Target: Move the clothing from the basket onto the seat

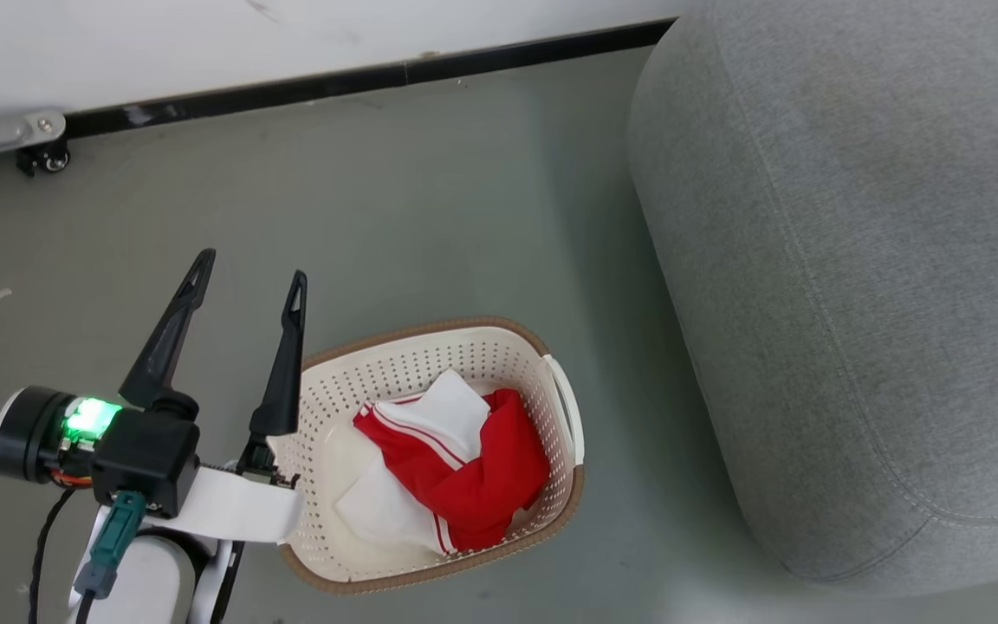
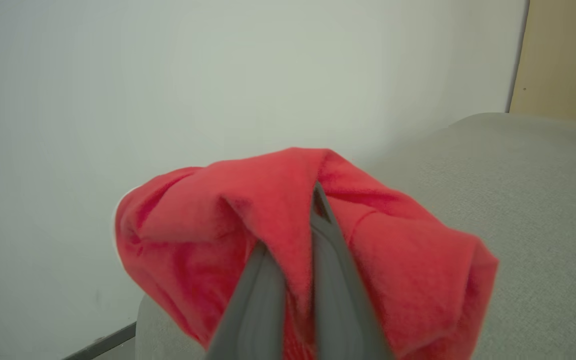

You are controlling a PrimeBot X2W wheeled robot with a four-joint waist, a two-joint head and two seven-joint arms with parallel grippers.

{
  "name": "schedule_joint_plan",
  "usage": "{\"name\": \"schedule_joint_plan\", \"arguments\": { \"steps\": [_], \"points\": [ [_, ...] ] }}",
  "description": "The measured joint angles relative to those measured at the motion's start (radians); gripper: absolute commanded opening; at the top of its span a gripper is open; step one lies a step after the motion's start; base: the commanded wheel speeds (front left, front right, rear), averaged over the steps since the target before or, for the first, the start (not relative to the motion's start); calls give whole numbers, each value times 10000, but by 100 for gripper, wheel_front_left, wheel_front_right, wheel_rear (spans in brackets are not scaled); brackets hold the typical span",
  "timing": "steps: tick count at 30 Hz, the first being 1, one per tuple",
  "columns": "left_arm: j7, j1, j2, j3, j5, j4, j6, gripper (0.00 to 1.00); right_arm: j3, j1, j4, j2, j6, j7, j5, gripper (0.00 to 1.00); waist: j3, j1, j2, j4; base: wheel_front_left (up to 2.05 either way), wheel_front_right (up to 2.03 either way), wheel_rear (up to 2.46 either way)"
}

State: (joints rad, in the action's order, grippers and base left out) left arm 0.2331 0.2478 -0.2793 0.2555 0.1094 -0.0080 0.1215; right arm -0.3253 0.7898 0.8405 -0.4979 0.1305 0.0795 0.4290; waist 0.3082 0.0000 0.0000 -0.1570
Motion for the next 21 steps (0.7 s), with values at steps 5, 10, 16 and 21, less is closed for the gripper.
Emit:
{"name": "schedule_joint_plan", "arguments": {
  "steps": [5,10,16,21],
  "points": [
    [-128,219,4,134,-82,-132,-84,100,-205,119,462,165,0,326,-280,0,341,0,0,125,0,0,0],
    [-234,564,38,219,-94,-157,-90,100,-424,135,1005,364,0,639,-608,0,668,0,0,208,0,0,0],
    [-407,954,50,267,-167,-153,-161,100,-756,133,1496,585,0,986,-788,0,1027,0,0,248,0,0,0],
    [-439,1123,59,278,-173,-140,-165,100,-947,128,1923,750,0,1185,-890,0,1284,0,0,226,0,0,0]
  ]
}}
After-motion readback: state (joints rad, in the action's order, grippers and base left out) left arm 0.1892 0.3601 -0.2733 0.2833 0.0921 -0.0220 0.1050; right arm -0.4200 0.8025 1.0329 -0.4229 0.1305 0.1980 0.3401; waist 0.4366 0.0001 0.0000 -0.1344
